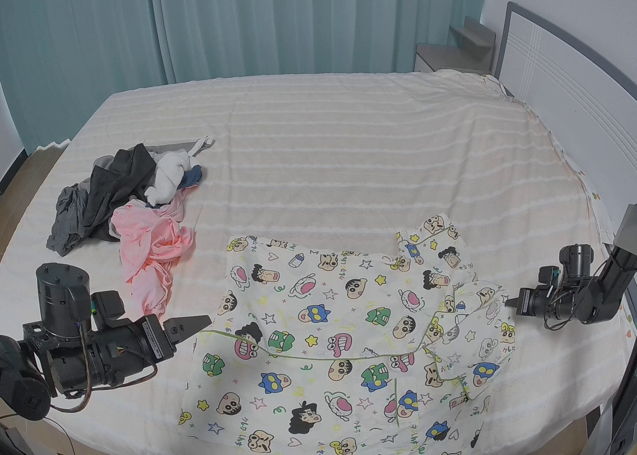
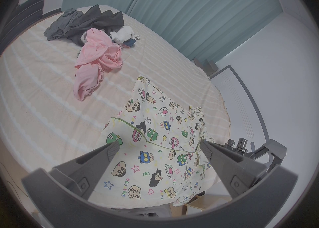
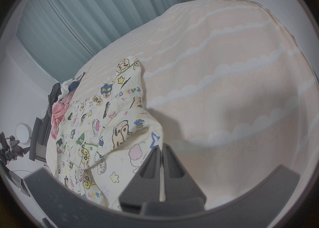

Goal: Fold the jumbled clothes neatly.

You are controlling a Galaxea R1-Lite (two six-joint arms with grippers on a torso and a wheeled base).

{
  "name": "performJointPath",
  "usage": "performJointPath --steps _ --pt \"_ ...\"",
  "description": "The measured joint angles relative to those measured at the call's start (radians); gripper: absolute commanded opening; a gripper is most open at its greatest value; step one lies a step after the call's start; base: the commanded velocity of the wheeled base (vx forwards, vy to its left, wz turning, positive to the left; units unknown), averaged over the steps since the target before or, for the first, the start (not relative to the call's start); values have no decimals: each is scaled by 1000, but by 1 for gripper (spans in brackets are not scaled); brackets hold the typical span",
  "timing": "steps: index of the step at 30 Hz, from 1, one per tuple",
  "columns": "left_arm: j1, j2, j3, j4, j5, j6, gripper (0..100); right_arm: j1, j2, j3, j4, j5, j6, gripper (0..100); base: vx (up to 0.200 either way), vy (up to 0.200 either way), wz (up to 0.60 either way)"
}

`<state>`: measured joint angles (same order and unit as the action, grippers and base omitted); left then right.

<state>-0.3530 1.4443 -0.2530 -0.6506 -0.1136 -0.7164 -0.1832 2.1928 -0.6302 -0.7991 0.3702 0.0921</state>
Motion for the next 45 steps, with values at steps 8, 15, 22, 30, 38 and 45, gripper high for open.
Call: performJointPath --steps 8,15,22,30,38,45 --pt "0 0 0 0 0 0 100 -33 21 -42 9 -6 -7 0 0 0 0" --pt "0 1 1 1 0 0 100 -62 36 -78 13 -8 -8 0 0 0 0" --pt "1 18 5 -10 2 6 100 -85 45 -91 14 -15 -8 0 0 0 0" --pt "3 107 -3 -123 63 12 100 -102 56 -106 10 -44 -11 100 0 0 0" --pt "14 258 -83 -162 71 10 100 -115 58 -115 8 -48 -13 100 0 0 0" --pt "14 366 -155 -137 27 -1 100 -131 38 -98 -3 -42 -9 100 0 0 0"
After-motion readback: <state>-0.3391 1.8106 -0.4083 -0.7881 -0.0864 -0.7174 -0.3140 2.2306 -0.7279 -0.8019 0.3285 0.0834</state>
